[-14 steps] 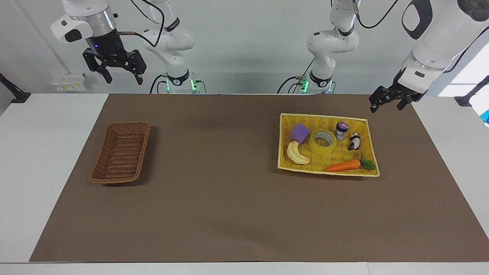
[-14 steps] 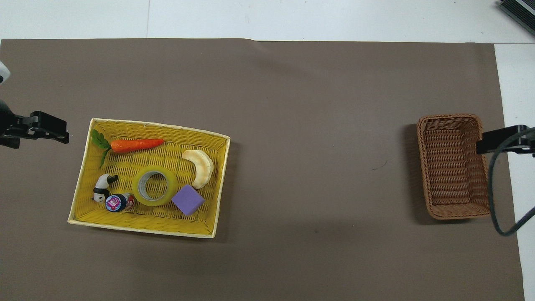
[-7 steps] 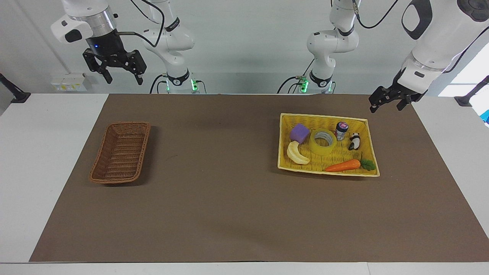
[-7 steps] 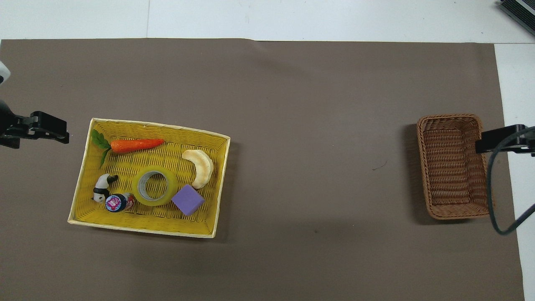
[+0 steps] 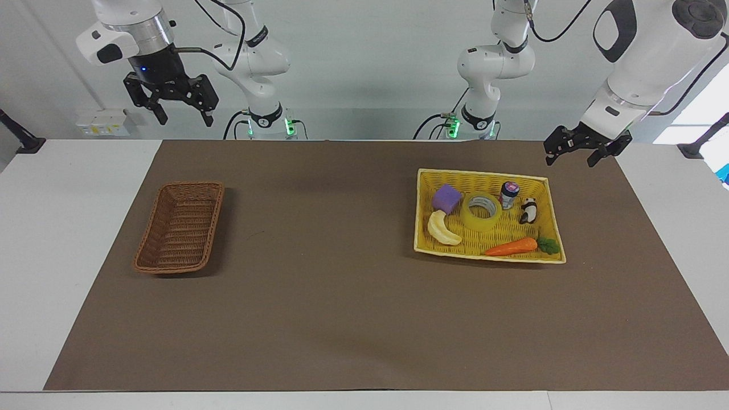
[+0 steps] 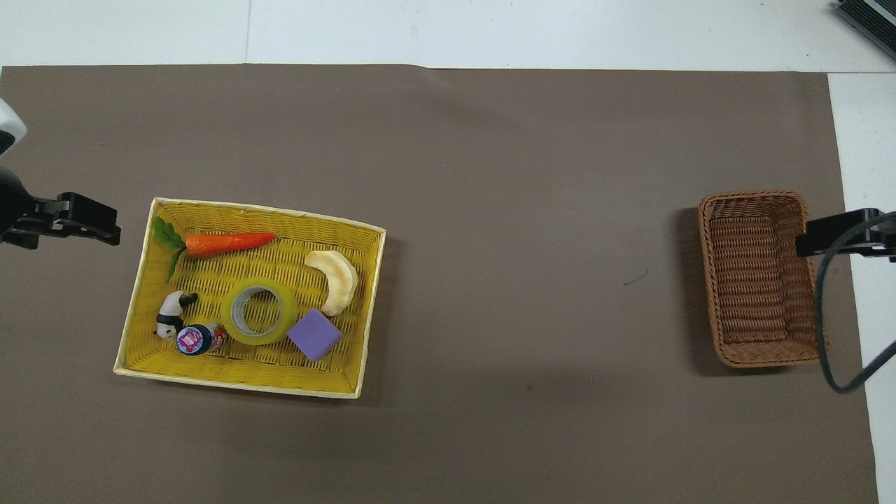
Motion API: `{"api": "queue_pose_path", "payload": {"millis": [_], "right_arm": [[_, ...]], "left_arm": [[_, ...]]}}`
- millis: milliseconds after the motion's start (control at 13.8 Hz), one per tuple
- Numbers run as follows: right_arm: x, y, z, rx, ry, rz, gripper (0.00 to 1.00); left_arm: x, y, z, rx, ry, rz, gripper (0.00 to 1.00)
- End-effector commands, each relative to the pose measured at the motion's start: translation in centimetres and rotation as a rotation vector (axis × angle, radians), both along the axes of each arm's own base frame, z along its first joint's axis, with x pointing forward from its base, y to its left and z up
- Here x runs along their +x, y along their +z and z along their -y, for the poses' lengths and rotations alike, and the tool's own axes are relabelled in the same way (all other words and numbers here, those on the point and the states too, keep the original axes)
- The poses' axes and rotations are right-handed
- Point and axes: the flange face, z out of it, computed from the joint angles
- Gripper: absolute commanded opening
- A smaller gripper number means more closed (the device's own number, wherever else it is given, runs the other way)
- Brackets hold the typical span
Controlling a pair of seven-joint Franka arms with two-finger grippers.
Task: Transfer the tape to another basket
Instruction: 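Reach the left gripper into the yellow tray and grasp the yellow tape roll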
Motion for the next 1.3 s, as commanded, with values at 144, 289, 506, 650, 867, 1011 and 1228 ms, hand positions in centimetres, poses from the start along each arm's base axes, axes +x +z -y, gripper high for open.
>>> {"api": "queue_pose_path", "payload": {"millis": [144,289,506,650,867,1011,1228], "right_arm": [[-0.2,-0.1,0.3,0.003,0.022,0.013,1.00],[-0.2,-0.2,0.3,0.003,0.023,0.009,1.00],[-0.1,-0.1,0.3,0.003,0.022,0.015,1.00],[-0.2,-0.1,0.3,0.003,0.022,0.013,1.00],[-0.2,-0.1,0.3,0.003,0.022,0.013,1.00],[-0.2,-0.1,0.3,0.003,0.022,0.013,1.00],[-0.2,-0.1,0.3,0.003,0.022,0.013,1.00]], "left_arm": [[-1.9,-3.7,1.7,-0.017,-0.157,0.043,1.00],[-2.0,-5.7,3.0,-0.017,-0.181,0.046,1.00],[-2.4,-9.8,5.0,-0.018,-0.221,0.046,1.00],[-2.9,-12.9,5.8,-0.019,-0.244,0.049,1.00],[-3.8,-18.1,6.1,-0.020,-0.257,0.044,1.00],[-4.7,-21.9,5.8,-0.019,-0.237,0.026,1.00],[-6.0,-25.4,5.5,-0.020,-0.227,0.050,1.00]]}}
